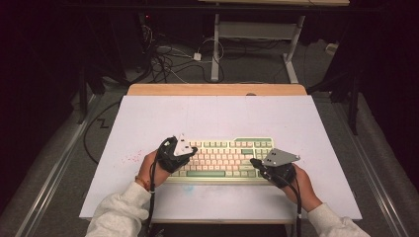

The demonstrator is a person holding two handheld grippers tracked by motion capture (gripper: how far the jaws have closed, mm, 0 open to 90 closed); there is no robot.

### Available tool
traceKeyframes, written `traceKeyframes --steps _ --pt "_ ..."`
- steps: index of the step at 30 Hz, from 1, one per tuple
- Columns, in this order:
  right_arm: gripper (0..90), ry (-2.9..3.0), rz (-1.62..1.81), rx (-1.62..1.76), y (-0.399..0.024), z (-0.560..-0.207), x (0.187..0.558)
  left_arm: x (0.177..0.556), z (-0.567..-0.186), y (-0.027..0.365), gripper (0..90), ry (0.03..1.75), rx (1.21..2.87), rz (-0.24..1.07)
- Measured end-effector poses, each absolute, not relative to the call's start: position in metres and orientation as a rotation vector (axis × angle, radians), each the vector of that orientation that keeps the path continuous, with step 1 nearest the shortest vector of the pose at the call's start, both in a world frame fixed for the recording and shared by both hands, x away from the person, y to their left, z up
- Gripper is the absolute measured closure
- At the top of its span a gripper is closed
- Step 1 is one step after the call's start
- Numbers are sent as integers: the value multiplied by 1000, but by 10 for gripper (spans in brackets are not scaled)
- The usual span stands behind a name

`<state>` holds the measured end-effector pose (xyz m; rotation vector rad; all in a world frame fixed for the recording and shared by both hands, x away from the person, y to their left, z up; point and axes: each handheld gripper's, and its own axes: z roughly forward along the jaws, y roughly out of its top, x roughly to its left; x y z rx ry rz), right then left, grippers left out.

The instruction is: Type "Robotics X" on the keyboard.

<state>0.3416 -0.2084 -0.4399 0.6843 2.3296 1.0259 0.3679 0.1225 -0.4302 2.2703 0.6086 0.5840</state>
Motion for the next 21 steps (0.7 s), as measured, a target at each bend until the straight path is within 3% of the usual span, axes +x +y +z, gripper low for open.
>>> traceKeyframes --steps 21 --pt "900 2306 1063 692 -215 -429 337 348 -432 142 854 588 2226 663"
